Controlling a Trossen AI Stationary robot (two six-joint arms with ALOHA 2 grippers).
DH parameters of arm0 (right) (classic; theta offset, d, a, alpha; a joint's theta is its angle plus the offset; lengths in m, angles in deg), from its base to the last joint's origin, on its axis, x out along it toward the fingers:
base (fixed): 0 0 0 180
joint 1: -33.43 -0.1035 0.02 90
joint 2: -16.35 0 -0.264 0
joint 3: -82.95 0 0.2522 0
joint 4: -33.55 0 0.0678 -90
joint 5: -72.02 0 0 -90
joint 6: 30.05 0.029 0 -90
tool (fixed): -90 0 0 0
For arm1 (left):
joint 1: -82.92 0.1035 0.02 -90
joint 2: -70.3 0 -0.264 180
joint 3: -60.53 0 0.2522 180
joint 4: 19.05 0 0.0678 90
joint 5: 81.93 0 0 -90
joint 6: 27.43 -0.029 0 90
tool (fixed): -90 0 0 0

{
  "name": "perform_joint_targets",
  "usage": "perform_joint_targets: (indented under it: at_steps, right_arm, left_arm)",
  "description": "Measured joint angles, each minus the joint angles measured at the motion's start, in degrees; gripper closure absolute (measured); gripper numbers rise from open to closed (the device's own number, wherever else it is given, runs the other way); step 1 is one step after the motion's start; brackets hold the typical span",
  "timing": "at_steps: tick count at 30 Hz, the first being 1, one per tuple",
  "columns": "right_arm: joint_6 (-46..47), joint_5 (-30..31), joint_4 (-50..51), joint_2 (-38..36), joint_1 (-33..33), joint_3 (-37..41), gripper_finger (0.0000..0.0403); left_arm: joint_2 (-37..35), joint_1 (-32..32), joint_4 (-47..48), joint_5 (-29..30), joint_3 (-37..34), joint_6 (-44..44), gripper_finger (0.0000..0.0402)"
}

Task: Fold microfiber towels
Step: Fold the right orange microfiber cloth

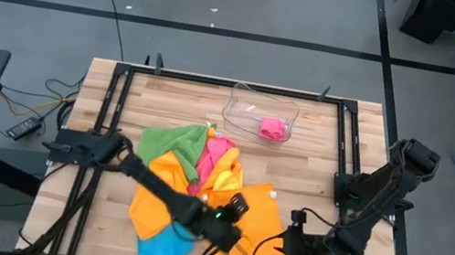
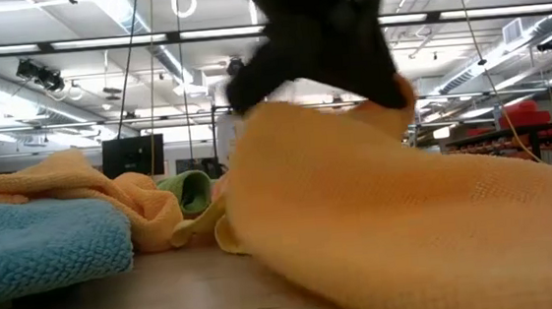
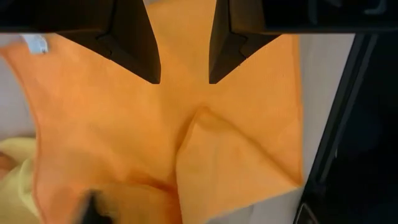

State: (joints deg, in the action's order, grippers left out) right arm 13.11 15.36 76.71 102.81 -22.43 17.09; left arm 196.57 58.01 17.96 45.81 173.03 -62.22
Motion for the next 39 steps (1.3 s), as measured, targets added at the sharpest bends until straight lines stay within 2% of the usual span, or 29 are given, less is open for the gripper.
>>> perform_joint_targets:
  at_steps: [5,12,19,26,33,39]
  right_arm:
    - [3.8,3.5,1.6,0.0,-4.1,0.0,0.0258]
    - [5.9,10.0,1.9,0.0,-9.1,0.0,0.0258]
    - [5.5,12.3,2.4,0.0,-11.5,0.0,0.0258]
    - [4.8,14.4,2.7,0.0,-12.7,0.0,0.0258]
    - [4.2,15.3,2.7,0.0,-12.7,0.0,0.0258]
    - [3.7,16.1,2.8,0.1,-12.7,0.0,0.0258]
  left_arm:
    - [0.2,6.7,-5.9,-3.5,0.0,-0.1,0.0394]
    - [1.6,14.0,-12.7,-15.0,0.0,0.7,0.0392]
    - [4.6,17.0,-21.0,-17.9,0.0,2.5,0.0395]
    - [5.1,18.8,-20.5,-20.5,0.0,13.4,0.0385]
    - [7.6,18.5,-20.0,-21.4,0.0,18.6,0.0394]
    - [9.4,18.1,-20.7,-20.5,0.0,21.9,0.0381]
